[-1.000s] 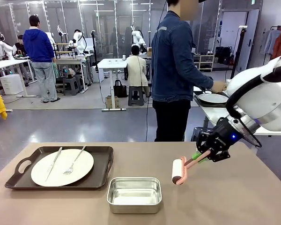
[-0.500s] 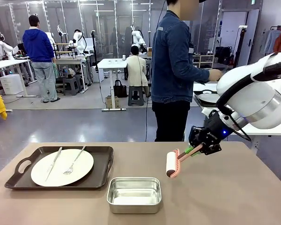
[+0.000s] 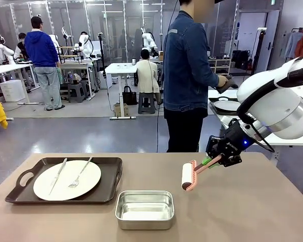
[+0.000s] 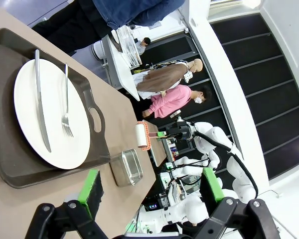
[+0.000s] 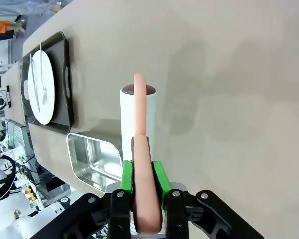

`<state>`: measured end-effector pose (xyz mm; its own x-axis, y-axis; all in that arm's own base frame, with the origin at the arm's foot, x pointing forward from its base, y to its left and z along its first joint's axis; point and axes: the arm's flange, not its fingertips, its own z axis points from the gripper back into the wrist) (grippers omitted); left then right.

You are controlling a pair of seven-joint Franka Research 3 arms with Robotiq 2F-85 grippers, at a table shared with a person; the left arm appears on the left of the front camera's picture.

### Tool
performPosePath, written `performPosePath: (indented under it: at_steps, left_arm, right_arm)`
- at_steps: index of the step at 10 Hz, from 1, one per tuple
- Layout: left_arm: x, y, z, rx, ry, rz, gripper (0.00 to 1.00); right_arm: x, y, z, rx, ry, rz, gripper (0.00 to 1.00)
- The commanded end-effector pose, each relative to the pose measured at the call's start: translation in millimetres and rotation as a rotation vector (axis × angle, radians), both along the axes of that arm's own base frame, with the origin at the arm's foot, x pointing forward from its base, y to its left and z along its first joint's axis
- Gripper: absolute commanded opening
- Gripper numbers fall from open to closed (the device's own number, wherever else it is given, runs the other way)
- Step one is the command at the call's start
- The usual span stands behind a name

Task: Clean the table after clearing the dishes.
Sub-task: When the left (or right) Handle tray is removed, use the left hand (or right hand) to clean the left (or right) side of the table with the Lint Roller.

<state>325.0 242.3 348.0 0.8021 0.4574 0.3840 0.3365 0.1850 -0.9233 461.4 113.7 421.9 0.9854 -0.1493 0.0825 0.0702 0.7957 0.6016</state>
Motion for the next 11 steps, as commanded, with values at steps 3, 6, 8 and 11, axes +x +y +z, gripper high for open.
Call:
performPosePath:
  at_steps: [3,6,8,11]
  left_arm:
    - [-4,3,1,0.003,-0.016,-0.013,1.0]
    - [-4,3,1,0.003,-0.016,-0.013,1.0]
    - [-4,3,1,0.003,-0.016,-0.013,1.0]
    - [-4,3,1,0.003,-0.016,-0.013,1.0]
  right_arm:
    - [12,1,-13,0.157,0.091,0.15,0.22]
    - [19,6,-31,0.119,0.09,0.116,0.22]
    - [21,7,-47,0.129,0.067,0.101,0.22]
    - [22,-1,-70,0.156,0.037,0.116,0.22]
